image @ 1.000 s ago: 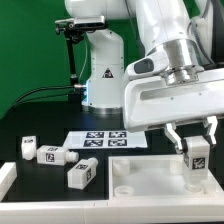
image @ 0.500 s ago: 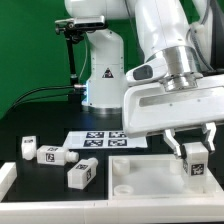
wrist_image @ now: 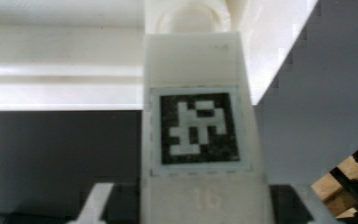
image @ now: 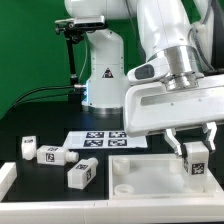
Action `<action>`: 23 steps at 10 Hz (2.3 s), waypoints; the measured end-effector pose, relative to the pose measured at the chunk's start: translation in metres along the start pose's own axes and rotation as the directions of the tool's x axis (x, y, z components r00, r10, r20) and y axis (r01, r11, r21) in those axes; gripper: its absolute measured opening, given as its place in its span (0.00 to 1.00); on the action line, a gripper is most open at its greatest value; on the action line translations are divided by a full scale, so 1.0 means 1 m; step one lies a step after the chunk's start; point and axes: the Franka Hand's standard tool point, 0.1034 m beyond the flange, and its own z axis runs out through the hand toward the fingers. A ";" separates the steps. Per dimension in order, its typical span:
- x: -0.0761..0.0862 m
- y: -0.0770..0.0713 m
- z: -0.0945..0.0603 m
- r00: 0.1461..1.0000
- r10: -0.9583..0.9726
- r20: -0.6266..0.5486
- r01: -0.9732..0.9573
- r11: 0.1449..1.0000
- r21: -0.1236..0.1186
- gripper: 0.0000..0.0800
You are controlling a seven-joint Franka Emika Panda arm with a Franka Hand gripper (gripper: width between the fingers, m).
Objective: Assemble one leg
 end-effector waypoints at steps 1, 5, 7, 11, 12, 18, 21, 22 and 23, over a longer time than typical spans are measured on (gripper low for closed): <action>0.000 0.000 0.000 1.000 0.000 0.000 0.000 1.000 0.000 0.46; -0.002 0.000 0.001 1.000 0.000 0.003 0.000 1.000 0.000 0.81; -0.005 -0.005 0.002 0.998 0.047 0.040 -0.047 0.999 0.013 0.81; 0.006 -0.023 0.005 0.926 0.191 0.325 -0.218 0.975 0.050 0.81; 0.006 -0.020 0.006 0.904 0.187 0.385 -0.224 0.973 0.052 0.81; -0.002 -0.007 0.006 0.829 0.188 0.527 -0.253 0.966 0.054 0.81; 0.000 0.005 0.007 0.848 0.114 0.518 -0.127 0.992 -0.010 0.81; 0.003 0.002 0.007 0.856 0.108 0.505 -0.103 0.994 -0.038 0.81; 0.002 -0.001 0.007 0.855 0.115 0.505 -0.108 0.993 -0.043 0.81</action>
Offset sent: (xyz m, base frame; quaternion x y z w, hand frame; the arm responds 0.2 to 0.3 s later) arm 0.0000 0.0000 0.0000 0.0000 0.0000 0.0000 1.0000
